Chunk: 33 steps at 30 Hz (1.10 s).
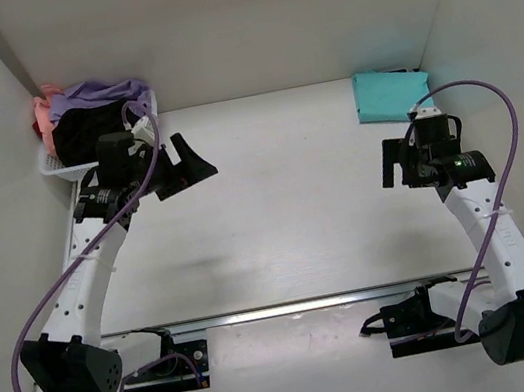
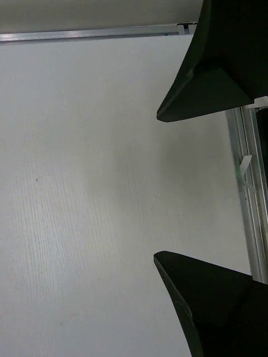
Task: Fold and stack the t-shirts
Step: Grab crumpled tshirt from bin with the left arm
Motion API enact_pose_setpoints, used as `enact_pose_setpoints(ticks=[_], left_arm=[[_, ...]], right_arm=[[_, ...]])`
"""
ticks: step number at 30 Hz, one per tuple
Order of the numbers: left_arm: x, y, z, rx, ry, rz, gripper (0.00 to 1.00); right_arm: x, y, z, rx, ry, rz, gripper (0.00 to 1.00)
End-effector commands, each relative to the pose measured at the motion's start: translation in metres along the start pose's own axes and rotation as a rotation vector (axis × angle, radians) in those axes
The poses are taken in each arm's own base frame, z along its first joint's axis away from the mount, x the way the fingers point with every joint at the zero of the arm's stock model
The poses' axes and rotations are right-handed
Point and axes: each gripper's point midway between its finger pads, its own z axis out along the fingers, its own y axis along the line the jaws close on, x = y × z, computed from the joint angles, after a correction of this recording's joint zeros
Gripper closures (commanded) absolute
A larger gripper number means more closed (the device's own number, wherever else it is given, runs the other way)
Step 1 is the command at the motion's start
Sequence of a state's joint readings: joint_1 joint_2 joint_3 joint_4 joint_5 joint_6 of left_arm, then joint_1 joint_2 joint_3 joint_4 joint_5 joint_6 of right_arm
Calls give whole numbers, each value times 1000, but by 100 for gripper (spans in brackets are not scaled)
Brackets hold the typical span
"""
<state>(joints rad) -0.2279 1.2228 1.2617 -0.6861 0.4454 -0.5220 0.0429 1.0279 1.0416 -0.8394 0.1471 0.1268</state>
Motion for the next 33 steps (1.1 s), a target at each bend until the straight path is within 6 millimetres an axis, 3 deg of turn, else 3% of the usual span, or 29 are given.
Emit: enact_pose_setpoints(ticks=[1, 5, 6, 7, 8, 10, 11, 13, 15, 16, 17, 18, 19, 20, 21, 22, 23, 24, 25, 26, 27, 28, 30, 33], left_arm=[[-16, -24, -22, 22, -73, 182, 1], [-43, -68, -69, 101, -290, 403, 1], [-54, -66, -74, 75, -377, 423, 1], [-61, -71, -96, 71, -474, 425, 1], [-73, -67, -114, 51, -597, 429, 1], [-82, -47, -123, -16, -721, 449, 1], [-95, -49, -144, -30, -828, 452, 1], [-107, -36, -138, -102, -855, 467, 1], [-126, -23, -114, -183, -826, 521, 1], [-138, -25, -117, -203, -862, 524, 2], [-150, -19, -96, -226, -842, 538, 2], [-166, -1, -76, -283, -830, 546, 31], [-211, 13, -66, -399, -907, 483, 92], [-230, 32, -49, -449, -909, 420, 100], [-243, 59, -27, -485, -887, 374, 92], [-260, 76, -6, -533, -872, 338, 62], [-285, 68, -11, -539, -915, 323, 49], [-305, 83, 3, -579, -891, 297, 39], [-297, 116, 40, -644, -794, 254, 32], [-329, 98, 27, -605, -860, 250, 29], [-325, 130, 55, -635, -787, 224, 25], [-354, 115, 50, -586, -848, 207, 27], [-364, 139, 62, -599, -838, 171, 34], [-353, 188, 81, -626, -789, 66, 36]], right_arm=[[1, -5, -5, 16, -22, -8, 1], [6, 0, -3, 0, -1, -25, 0], [1, 3, -3, -11, -8, -18, 1], [2, 4, -3, -14, -6, -8, 1], [-2, 6, -4, -25, -12, 10, 1], [-3, 16, -6, -67, -8, 31, 1], [-3, 23, -6, -86, -9, 37, 1], [0, 33, -7, -98, 6, 32, 0], [-1, 45, -11, -117, 2, 20, 1], [-2, 54, -12, -141, 6, 15, 1], [1, 60, -10, -156, 26, 6, 1], [-2, 66, -15, -179, 13, 3, 1], [-5, 76, -17, -213, 25, 14, 0], [-4, 79, -17, -215, 39, 1, 1], [-5, 80, -18, -222, 40, 5, 1], [-5, 80, -17, -217, 48, 14, 1], [-3, 79, -19, -216, 60, 9, 0], [-5, 78, -19, -215, 53, 16, 1], [-2, 76, -17, -214, 66, 28, 1], [-4, 72, -15, -209, 67, 45, 1], [-4, 68, -14, -201, 74, 65, 1], [-1, 64, -11, -193, 84, 72, 1], [3, 59, -5, -185, 107, 86, 1], [9, 51, 9, -151, 155, 96, 1]])
